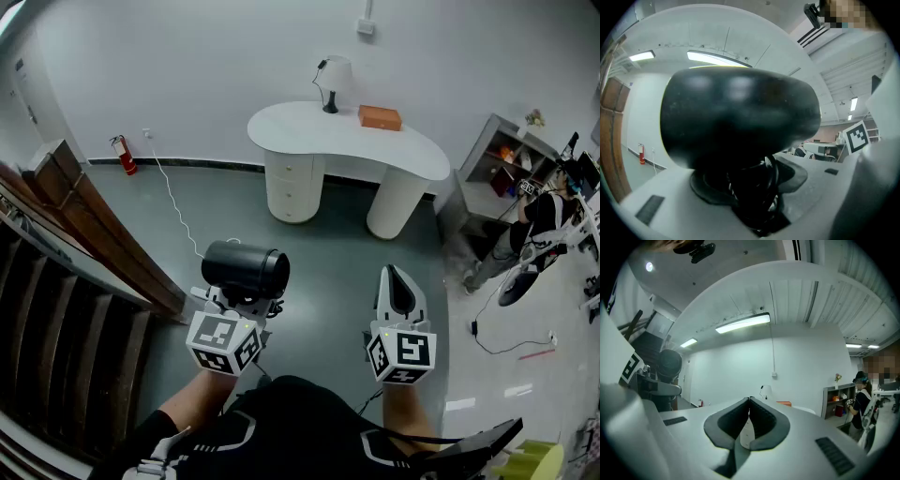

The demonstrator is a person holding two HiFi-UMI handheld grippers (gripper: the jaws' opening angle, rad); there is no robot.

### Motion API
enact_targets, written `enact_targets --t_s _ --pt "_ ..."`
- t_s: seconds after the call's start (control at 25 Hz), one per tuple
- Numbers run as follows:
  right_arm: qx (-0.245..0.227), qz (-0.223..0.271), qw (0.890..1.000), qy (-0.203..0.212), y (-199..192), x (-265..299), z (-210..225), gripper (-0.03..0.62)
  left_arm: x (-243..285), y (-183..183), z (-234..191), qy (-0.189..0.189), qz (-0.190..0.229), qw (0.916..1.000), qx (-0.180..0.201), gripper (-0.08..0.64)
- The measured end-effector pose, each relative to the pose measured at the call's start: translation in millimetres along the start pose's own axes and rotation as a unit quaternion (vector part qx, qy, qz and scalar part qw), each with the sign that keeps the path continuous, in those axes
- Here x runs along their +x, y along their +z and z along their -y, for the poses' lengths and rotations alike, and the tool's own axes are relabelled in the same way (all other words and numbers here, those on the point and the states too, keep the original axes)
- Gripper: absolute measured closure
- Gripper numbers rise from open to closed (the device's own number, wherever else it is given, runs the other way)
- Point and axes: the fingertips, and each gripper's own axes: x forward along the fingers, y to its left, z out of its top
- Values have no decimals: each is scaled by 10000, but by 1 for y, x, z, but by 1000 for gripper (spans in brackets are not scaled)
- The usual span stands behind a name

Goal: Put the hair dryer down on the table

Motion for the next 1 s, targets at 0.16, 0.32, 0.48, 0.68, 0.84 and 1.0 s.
enact_targets --t_s 0.16,0.32,0.48,0.68,0.84,1.0 --pt "-16 28 10000 -24 3 1 -1 568 2 4 1 -41 -3 10000 -6 330" --pt "-61 76 9999 -25 6 0 -3 568 2 7 1 -78 32 10000 15 330" --pt "-96 70 9999 -95 7 0 -1 568 3 8 0 -107 29 9999 13 330" --pt "-52 45 9998 -171 7 0 -2 566 5 6 -1 -204 -31 9998 12 330" --pt "-50 15 9998 -197 6 5 -5 566 8 7 -7 -269 -31 9996 -12 330" --pt "-28 -14 9997 -231 8 11 -14 565 6 7 -19 -290 -35 9996 -43 330"
